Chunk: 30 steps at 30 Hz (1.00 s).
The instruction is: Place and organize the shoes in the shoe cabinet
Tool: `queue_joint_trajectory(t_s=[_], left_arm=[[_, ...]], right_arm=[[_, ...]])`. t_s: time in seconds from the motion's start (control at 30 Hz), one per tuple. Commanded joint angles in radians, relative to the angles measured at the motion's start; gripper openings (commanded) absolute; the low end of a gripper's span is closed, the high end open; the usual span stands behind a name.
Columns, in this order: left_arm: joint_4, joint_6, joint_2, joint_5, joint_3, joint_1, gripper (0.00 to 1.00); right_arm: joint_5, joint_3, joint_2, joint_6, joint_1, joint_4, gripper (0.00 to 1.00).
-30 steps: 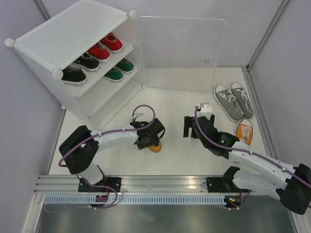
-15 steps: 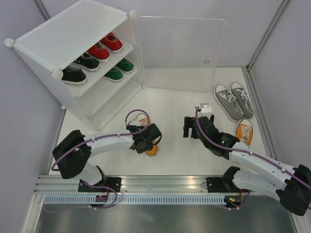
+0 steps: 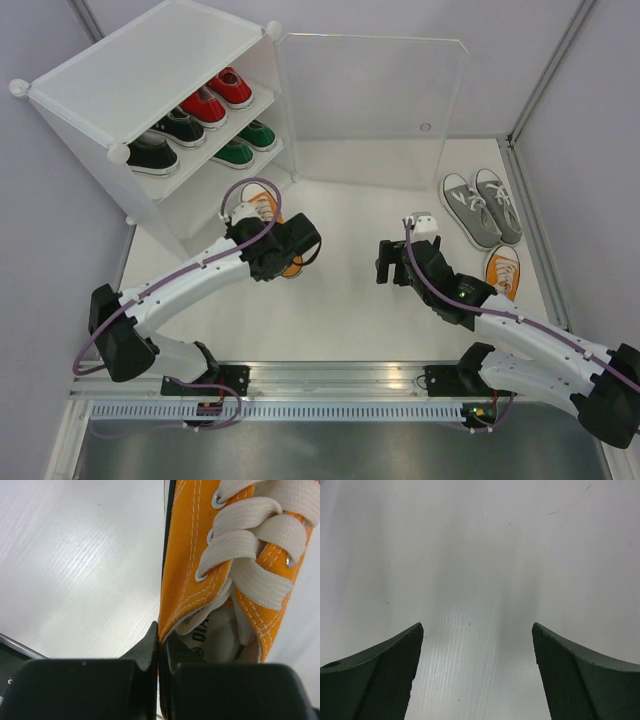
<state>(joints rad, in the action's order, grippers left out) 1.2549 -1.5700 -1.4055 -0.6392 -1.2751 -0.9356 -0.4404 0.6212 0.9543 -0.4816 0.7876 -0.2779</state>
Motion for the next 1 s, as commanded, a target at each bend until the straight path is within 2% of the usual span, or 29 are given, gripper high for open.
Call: queue_joint_trajectory(t_s=[0.0, 0.2, 0.37, 0.57, 0.97], left_arm=[[0.199, -0.069, 0.043, -0.146, -0.061, 0.093, 0.02], [0.158, 0.053, 0.051, -0.145, -0.119, 0.259, 0.02], [0.155, 0.090, 0.046, -0.159, -0.142, 0.340, 0.02], [0.127, 0.201, -0.006, -0.151, -0.207, 0.446, 0.02], [0.173, 0.162, -0.093, -0.208, -0.277, 0.550, 0.06]], right_arm=[[0.020, -0.006, -0.028, 0.006, -0.005, 0.034, 0.92], [0.035, -0.011, -0.038, 0.008, -0.005, 0.034, 0.93], [0.038, -0.018, -0.057, 0.008, -0.004, 0.039, 0.92], [0.043, -0.024, -0.068, 0.008, -0.005, 0.043, 0.92], [0.065, -0.038, -0.061, 0.014, -0.004, 0.063, 0.92]])
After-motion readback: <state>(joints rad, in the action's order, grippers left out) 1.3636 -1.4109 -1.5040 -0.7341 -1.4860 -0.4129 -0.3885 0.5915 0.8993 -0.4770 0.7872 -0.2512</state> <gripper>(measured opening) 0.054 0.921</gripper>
